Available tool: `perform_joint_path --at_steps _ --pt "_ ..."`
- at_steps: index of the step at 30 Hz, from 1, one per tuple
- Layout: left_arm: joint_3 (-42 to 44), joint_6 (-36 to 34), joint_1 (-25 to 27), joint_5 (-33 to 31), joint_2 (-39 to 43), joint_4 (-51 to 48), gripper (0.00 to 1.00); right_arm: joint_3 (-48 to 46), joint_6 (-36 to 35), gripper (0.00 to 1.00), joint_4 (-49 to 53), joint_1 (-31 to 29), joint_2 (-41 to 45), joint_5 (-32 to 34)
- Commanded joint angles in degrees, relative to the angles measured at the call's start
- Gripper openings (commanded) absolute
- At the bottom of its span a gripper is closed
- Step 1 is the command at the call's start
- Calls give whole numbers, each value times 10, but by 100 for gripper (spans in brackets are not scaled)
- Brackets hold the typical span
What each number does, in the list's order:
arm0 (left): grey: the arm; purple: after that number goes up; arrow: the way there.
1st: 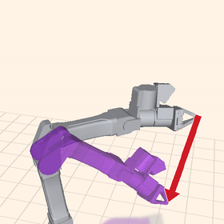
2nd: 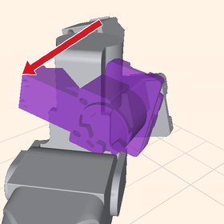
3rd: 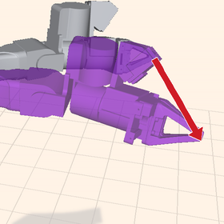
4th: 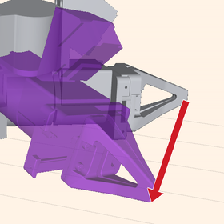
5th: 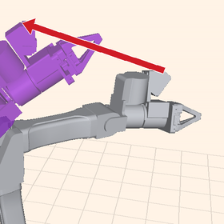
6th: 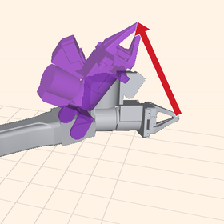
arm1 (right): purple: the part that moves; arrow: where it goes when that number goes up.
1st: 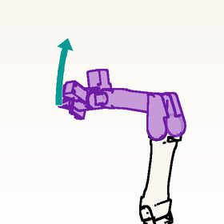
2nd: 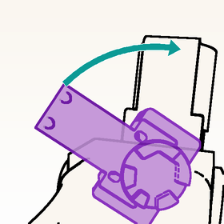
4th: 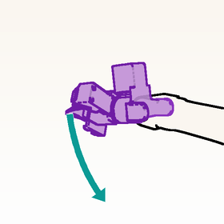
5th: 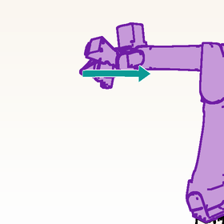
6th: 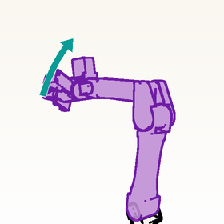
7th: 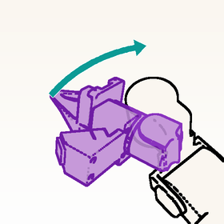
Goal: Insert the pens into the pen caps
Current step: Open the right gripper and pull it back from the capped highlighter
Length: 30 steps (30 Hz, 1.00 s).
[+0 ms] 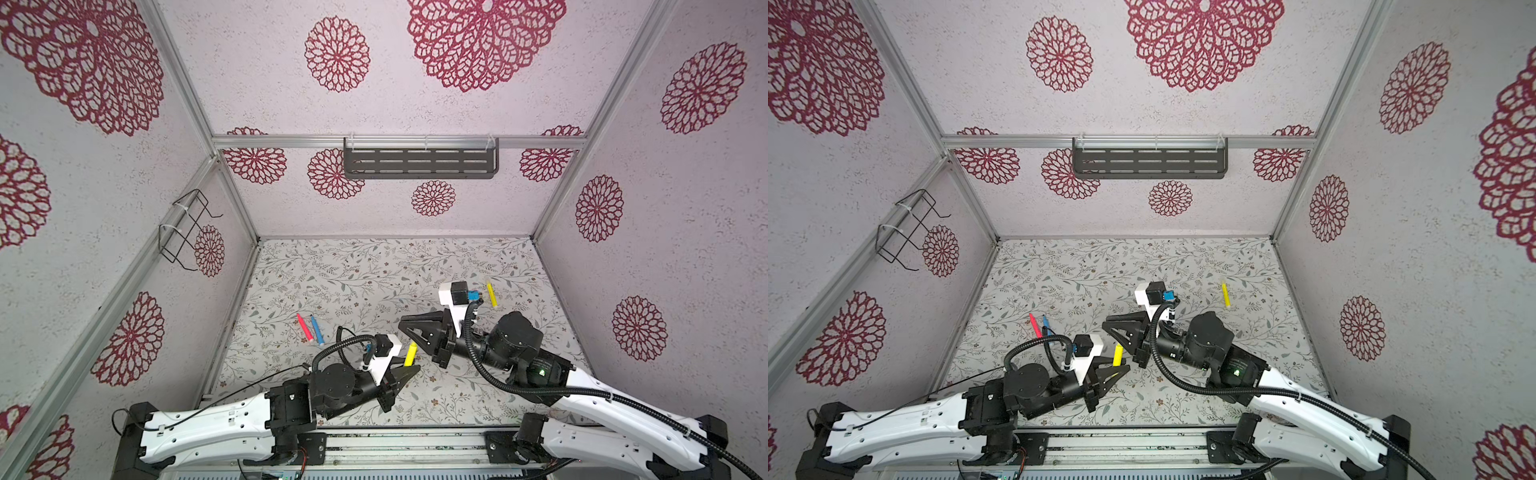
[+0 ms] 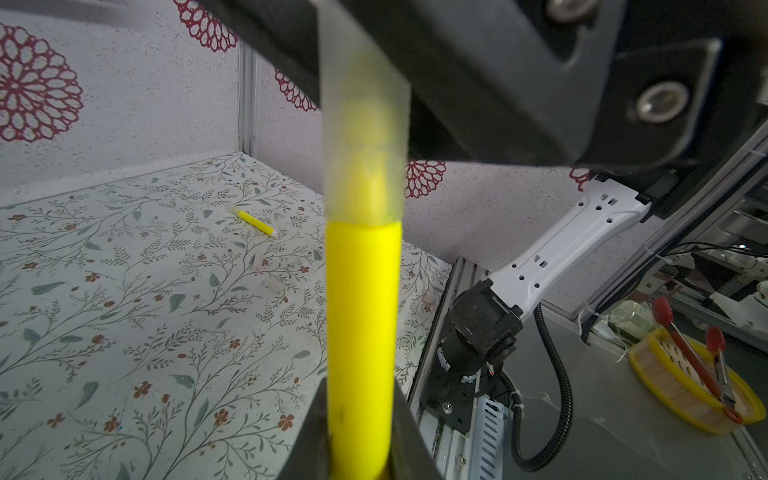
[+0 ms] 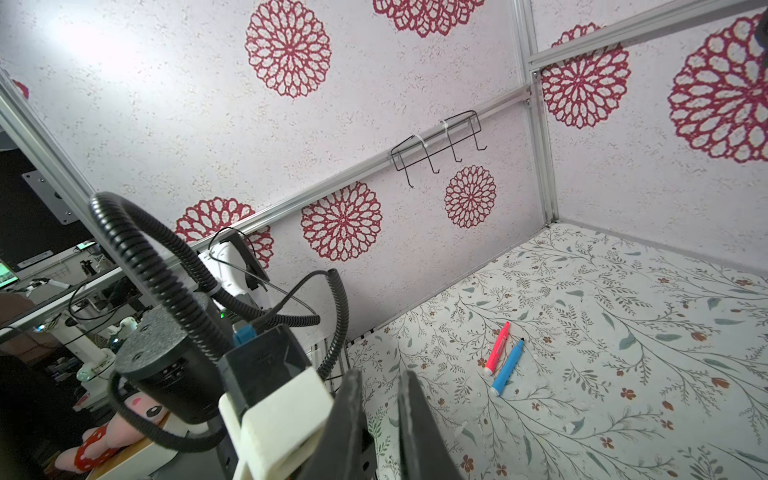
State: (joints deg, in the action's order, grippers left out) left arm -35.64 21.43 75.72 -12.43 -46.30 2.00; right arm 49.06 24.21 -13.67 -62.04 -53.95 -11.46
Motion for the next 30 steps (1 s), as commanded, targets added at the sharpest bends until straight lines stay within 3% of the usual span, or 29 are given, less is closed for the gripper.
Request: perform_joint_path --at_steps 1,30 --pt "-49 -31 -11 17 23 145 0 -61 31 0 110 -39 -44 -25" --pt "-24 -7 -76 21 118 143 0 -159 81 0 92 -140 -74 52"
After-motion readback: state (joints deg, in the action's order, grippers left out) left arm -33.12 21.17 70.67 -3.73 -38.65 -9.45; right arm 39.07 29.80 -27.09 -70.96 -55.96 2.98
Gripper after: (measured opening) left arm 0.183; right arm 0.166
